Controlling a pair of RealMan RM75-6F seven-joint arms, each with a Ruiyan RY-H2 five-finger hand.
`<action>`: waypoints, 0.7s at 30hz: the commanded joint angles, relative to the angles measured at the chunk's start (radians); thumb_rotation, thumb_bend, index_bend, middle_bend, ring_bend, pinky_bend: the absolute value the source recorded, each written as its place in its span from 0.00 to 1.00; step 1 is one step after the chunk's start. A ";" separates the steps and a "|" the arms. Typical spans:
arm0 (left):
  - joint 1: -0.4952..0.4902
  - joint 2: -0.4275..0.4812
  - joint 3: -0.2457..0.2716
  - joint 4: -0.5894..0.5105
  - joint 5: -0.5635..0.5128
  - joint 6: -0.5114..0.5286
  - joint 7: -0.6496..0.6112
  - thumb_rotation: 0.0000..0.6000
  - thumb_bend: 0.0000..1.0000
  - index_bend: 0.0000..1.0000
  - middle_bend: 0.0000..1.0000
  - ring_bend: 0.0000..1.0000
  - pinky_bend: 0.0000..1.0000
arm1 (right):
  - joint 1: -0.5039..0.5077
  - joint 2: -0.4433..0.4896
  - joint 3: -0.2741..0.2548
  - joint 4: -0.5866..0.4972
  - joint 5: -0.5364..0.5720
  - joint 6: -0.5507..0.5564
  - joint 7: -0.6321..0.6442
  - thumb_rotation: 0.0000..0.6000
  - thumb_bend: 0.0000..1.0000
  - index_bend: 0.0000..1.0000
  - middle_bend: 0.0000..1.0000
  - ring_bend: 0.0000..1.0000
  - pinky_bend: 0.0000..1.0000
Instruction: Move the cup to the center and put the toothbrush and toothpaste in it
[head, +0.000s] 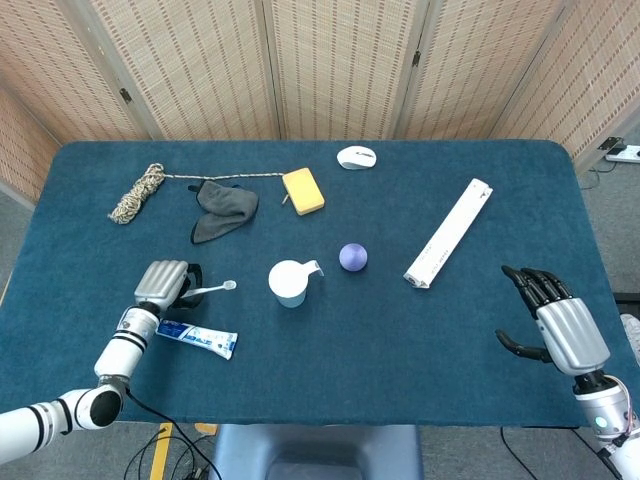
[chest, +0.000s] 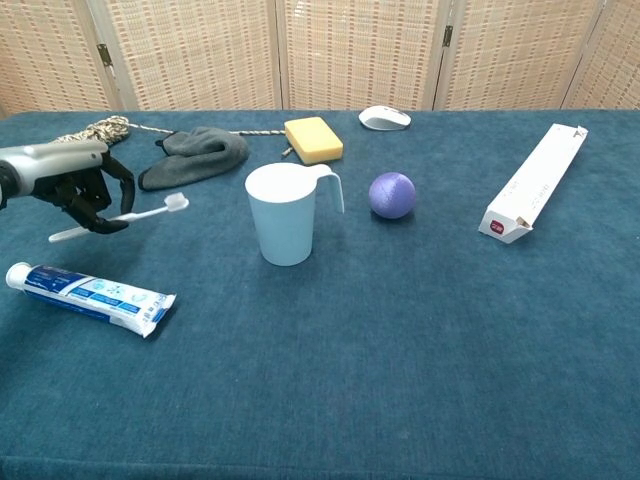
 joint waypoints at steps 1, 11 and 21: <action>0.039 0.077 -0.066 -0.087 0.047 -0.020 -0.187 1.00 0.46 0.63 0.96 0.84 1.00 | -0.001 -0.001 0.001 0.000 -0.002 0.000 0.000 1.00 0.21 0.00 0.19 0.16 0.18; 0.101 0.114 -0.166 -0.217 0.230 -0.026 -0.635 1.00 0.46 0.64 0.96 0.83 1.00 | -0.003 -0.005 0.004 0.000 -0.007 -0.002 0.000 1.00 0.21 0.00 0.19 0.16 0.18; 0.043 0.037 -0.222 -0.257 0.272 -0.029 -0.814 1.00 0.46 0.63 0.96 0.83 1.00 | -0.016 -0.006 0.006 0.000 -0.001 0.004 -0.005 1.00 0.21 0.00 0.19 0.16 0.18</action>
